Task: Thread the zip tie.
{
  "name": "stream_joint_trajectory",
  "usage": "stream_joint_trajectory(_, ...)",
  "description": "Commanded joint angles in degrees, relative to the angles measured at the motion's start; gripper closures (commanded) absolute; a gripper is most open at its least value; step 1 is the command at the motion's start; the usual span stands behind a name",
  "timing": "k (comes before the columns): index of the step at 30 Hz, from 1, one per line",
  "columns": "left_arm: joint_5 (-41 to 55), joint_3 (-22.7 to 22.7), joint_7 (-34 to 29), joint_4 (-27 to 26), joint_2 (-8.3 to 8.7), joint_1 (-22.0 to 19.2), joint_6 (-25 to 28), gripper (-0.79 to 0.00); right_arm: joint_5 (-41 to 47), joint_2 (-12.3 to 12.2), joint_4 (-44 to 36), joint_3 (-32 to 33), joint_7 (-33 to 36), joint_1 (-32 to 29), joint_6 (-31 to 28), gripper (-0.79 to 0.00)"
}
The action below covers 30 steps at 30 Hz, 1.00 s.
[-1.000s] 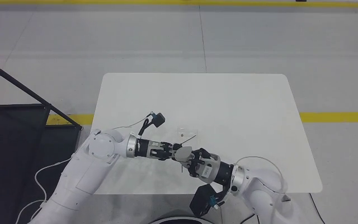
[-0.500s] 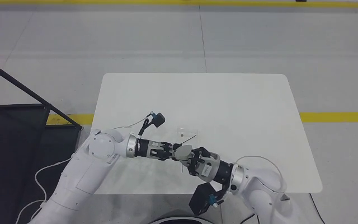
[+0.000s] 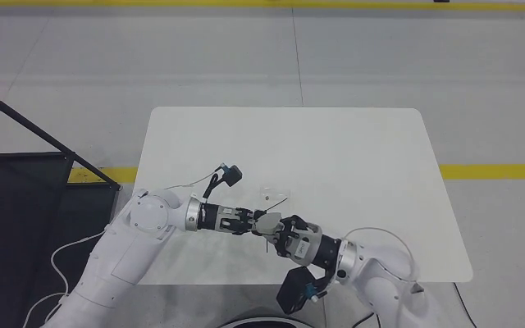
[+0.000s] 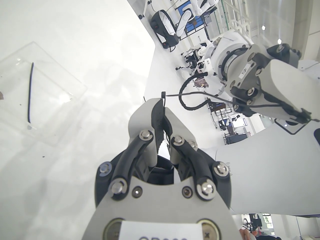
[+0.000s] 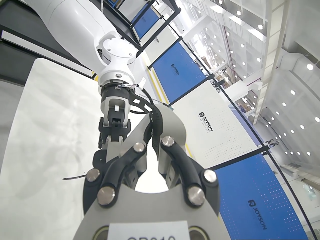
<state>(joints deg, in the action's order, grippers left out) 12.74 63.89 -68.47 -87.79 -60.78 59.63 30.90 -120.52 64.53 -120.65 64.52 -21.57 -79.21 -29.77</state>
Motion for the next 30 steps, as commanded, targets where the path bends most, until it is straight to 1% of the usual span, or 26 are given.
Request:
stream_joint_trajectory(1, 0.0, 0.0, 0.0, 0.0, 0.00, 0.0, 0.0, 0.000, 0.1, 0.0, 0.0, -0.1, 0.1, 0.1, 0.3, 0.000)
stream_joint_trajectory(30, 0.0, 0.0, 0.0, 0.0, 0.00, 0.0, 0.0, 0.000, 0.6, -0.6, -0.1, -0.7, 0.5, 0.3, 0.8, 0.000)
